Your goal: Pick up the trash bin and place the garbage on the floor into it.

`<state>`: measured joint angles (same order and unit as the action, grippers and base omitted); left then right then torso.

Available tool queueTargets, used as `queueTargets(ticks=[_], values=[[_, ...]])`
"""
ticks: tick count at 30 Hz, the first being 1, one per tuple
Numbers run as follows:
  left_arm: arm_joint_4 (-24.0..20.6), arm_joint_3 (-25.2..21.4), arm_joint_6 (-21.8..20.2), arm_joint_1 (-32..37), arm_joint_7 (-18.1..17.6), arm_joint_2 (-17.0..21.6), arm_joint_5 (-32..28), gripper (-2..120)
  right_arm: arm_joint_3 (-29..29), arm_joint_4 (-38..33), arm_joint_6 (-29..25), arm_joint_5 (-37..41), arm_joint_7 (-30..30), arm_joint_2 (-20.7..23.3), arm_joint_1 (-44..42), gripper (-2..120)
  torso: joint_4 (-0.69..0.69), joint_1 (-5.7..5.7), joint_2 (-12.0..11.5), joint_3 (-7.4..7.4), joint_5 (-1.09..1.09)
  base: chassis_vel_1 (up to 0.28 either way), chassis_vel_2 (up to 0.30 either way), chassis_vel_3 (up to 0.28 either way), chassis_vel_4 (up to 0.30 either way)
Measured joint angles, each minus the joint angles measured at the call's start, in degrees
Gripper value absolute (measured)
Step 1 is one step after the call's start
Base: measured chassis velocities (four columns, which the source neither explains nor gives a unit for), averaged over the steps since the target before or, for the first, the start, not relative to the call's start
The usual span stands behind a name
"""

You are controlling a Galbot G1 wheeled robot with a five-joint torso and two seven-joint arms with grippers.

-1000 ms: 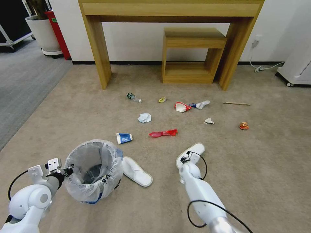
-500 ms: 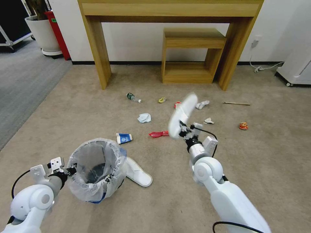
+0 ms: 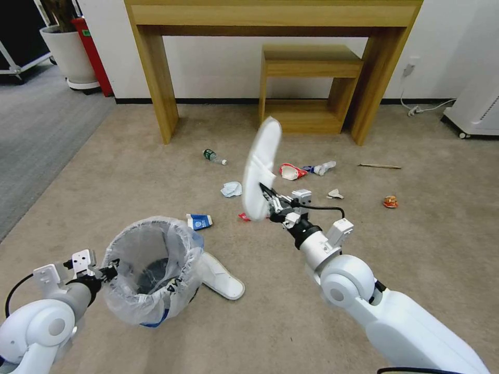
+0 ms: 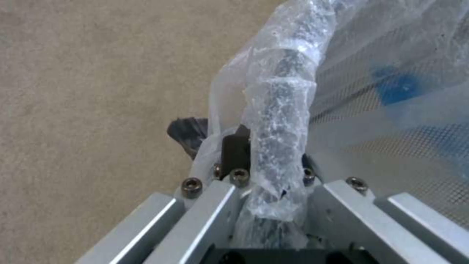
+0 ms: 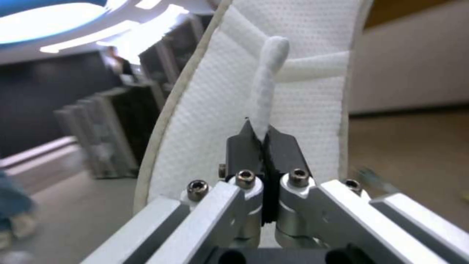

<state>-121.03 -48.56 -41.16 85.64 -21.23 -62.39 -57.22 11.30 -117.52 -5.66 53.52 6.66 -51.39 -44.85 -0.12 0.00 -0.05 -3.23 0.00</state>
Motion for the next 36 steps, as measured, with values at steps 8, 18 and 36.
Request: queueTargets(ticks=[8, 18, 36], values=[[-3.3, 0.0, -0.1, 1.4, -0.2, -0.9, -0.1, 1, 12.1, 3.3, -6.6, 1.8, -7.6, -1.7, 12.0, 0, 0.01, 0.00, 0.0, 0.00, -0.01, 0.000, 0.000, 0.000, 0.000], [-6.2, -0.4, -0.1, 2.4, -0.2, -2.1, 0.0, 1, 28.1, 13.0, -11.8, -1.0, -17.3, -6.2, 25.6, 0, 0.01, 0.00, 0.0, -0.01, -0.01, 0.000, 0.000, 0.000, 0.000], [-10.1, -3.2, 0.3, 5.5, 0.4, -4.0, 0.2, 1, 34.8, 29.4, -16.7, -12.8, -22.3, -19.4, 31.1, 0, 0.01, 0.00, 0.0, 0.00, -0.02, 0.000, 0.000, 0.000, 0.000]])
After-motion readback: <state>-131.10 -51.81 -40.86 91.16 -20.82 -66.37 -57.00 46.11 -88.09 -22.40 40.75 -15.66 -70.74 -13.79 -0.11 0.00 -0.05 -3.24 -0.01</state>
